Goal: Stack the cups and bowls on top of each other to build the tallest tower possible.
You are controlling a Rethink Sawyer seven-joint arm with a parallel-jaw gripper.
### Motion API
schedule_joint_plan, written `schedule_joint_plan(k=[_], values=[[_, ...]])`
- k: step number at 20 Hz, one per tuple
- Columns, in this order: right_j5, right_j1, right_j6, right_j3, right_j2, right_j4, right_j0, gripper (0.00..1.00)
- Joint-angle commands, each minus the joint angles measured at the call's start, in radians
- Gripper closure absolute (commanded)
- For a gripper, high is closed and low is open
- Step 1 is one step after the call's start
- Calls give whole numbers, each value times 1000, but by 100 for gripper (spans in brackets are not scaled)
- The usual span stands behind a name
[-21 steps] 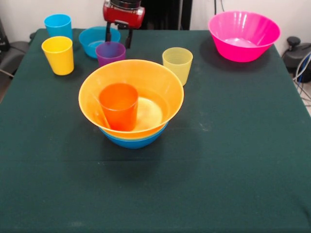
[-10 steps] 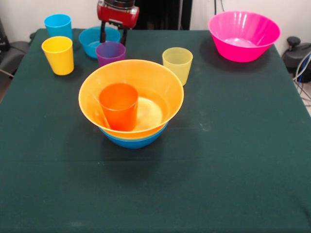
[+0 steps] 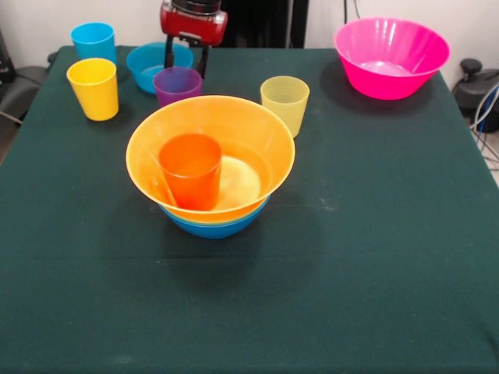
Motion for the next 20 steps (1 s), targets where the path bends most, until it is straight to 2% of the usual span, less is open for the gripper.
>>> schedule_joint_plan(k=[1, 11, 15, 20], values=[[-112, 101, 135, -64, 53, 15, 35, 0], [-119, 112, 130, -71, 61, 28, 33, 0], [-127, 138, 130, -74, 89, 19, 11, 0], [-143, 152, 125, -83, 82, 11, 6, 0]])
